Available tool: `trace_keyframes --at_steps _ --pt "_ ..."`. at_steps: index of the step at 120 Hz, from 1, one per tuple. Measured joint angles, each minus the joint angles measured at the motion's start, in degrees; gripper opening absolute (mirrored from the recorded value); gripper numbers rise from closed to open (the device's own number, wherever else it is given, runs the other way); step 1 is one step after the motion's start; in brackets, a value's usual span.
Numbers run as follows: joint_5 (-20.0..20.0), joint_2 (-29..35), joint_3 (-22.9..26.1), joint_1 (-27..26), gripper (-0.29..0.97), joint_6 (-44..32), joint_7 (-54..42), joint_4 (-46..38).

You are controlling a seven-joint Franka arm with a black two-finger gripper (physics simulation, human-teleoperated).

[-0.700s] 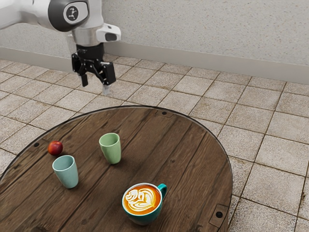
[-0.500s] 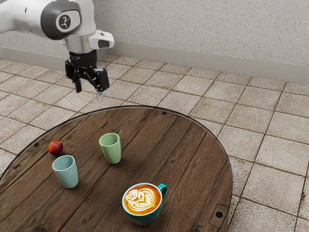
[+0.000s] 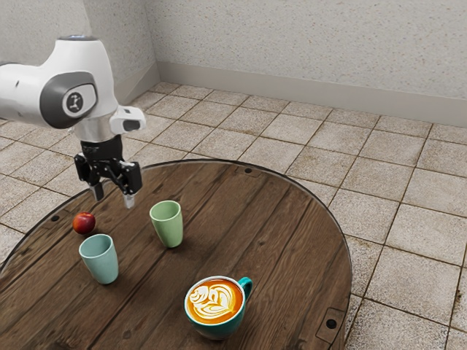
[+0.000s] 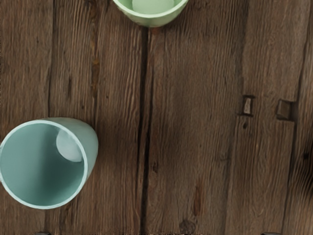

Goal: Place the left cup onto the right cup

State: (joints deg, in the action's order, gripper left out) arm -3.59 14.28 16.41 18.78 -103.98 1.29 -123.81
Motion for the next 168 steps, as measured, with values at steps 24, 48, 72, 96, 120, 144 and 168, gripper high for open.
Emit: trace_keyframes --at_steps 24,48,72,96,120,144,168 --pt "-4.36 1.05 6.2 9.4 0.46 -3.5 0.43 -5.18" --pt "-6.45 0.22 6.53 11.62 0.41 -7.63 0.74 -9.04" --pt "-6.93 -4.7 6.19 13.24 0.37 -12.06 0.95 -10.36" --pt "-7.0 -8.05 5.87 14.85 0.35 -16.32 1.09 -11.81" --pt "-6.57 -11.41 5.31 14.53 0.33 -20.09 1.12 -11.83" --pt "-6.21 -13.55 3.63 13.81 0.28 -22.84 1.11 -11.83" --pt "-6.25 -14.47 3.01 14.36 0.13 -24.5 1.16 -11.83"
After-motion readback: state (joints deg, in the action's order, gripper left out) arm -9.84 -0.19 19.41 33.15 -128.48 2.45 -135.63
